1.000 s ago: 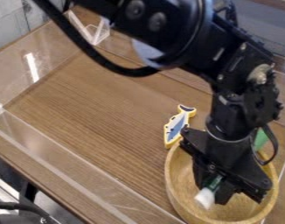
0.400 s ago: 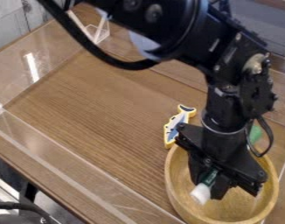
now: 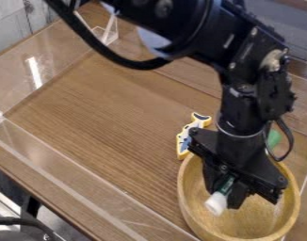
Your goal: Put the green marker in the brown bowl
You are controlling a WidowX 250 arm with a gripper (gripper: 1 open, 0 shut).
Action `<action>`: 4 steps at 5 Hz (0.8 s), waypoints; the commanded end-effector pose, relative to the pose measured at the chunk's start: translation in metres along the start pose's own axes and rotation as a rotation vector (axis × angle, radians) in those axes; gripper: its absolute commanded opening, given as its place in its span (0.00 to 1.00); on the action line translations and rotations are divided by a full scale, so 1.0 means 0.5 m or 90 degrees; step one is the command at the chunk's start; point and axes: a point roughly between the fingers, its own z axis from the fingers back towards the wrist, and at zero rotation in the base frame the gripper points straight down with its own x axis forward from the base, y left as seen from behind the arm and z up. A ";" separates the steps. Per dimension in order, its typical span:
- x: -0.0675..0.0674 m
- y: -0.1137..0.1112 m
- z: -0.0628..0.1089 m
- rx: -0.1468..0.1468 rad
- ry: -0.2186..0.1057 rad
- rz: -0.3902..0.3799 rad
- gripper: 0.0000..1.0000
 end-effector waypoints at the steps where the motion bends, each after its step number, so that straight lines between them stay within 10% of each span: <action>1: 0.030 -0.003 0.024 -0.015 -0.046 0.009 0.00; 4: 0.040 -0.004 0.012 -0.024 -0.056 0.017 0.00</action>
